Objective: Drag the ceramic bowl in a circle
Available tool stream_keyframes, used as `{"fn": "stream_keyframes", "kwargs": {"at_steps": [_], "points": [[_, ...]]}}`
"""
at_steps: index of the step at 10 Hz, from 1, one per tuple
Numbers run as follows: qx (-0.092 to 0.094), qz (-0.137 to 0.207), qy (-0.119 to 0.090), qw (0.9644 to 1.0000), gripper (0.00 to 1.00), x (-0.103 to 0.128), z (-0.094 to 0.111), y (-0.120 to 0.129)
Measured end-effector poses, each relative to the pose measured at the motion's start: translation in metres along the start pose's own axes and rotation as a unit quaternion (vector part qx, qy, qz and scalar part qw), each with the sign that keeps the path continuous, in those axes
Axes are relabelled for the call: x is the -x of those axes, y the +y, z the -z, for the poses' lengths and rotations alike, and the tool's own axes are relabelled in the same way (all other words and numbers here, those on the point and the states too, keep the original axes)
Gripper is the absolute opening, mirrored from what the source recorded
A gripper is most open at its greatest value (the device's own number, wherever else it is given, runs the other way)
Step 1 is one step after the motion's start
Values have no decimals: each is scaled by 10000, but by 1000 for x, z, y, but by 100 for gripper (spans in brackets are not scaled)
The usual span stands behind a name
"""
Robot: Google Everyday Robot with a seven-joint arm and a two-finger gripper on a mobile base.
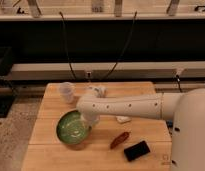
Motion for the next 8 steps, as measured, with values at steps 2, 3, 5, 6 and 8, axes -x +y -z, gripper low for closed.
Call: {"fn": "stream_keyframes", "kwargs": {"at_steps": [2,3,5,6,8], "points": [[-20,45,2,10000,4,-1,1,0],[-25,69,1,10000,4,-1,2,1],[-40,131,-2,9999,4,-1,2,0],[-46,156,-2,9999,4,-1,3,0],[-58,198,2,9998,4,-2,3,-1]]}}
